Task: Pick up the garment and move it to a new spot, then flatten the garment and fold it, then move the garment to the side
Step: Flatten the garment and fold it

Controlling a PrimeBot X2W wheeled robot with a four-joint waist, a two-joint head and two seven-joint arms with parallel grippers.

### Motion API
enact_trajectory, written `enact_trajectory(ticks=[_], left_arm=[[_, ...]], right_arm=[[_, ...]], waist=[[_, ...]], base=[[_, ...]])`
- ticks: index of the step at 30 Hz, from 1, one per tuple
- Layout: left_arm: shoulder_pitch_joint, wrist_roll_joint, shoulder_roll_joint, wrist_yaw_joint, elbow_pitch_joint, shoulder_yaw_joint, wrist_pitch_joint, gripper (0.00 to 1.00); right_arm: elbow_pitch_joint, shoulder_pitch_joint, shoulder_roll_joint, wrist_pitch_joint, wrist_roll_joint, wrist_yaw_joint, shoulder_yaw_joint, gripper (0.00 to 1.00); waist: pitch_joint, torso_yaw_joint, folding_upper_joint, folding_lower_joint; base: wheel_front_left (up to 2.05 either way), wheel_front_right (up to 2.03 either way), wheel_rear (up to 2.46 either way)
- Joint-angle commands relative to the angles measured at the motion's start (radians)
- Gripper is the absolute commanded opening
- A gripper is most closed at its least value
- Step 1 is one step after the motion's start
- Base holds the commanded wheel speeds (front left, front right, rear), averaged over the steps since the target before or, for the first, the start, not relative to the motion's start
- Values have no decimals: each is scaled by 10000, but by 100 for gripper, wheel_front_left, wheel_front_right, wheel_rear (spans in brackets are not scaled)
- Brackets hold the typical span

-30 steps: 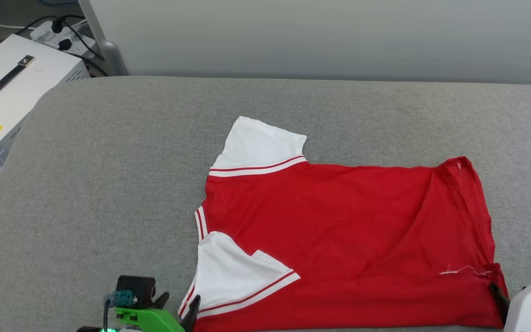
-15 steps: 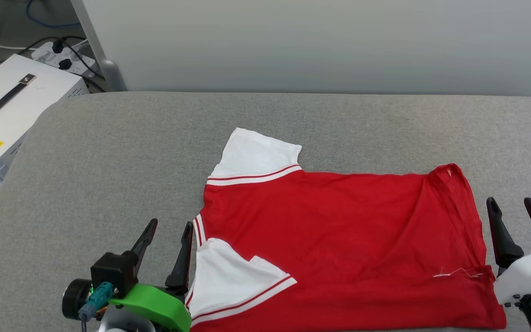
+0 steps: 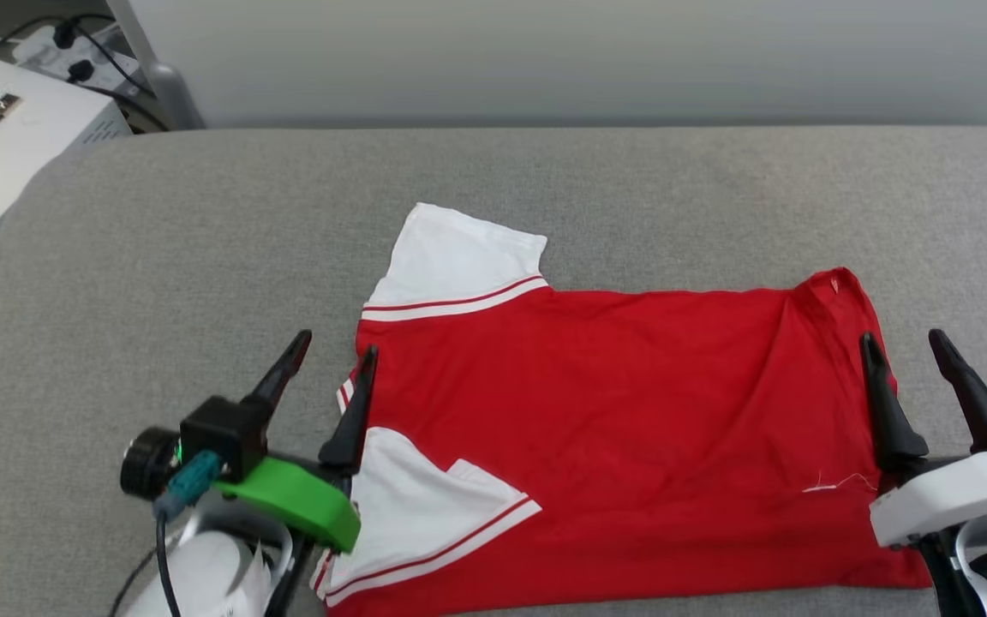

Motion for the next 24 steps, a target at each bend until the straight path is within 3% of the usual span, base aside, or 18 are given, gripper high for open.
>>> enact_trajectory(ticks=[1,6,11,18,24], left_arm=[[-630,163,157,-173,21,-44,278,100],[-2478,88,428,-745,49,-108,1538,100],[-4702,142,1062,-1322,409,-458,3478,100],[-7152,-1045,1740,-1601,1435,-1038,6747,100],[-8662,-1951,2419,-1625,2235,-1975,8831,100]], right_arm=[[-119,-324,16,-56,-89,-80,54,100],[-350,-870,137,-162,-185,-80,305,100],[-459,-1435,308,-351,-220,-80,699,100],[-468,-2002,534,-814,-158,-80,923,100],[-163,-2259,680,-1258,-87,-80,1271,100]], waist=[[782,-468,116,0],[1776,-1059,116,0],[2670,-1674,116,0],[3469,-2314,116,0],[4000,-2694,116,0]], base=[[0,0,0],[0,0,0],[0,0,0],[0,0,0],[0,0,0]])
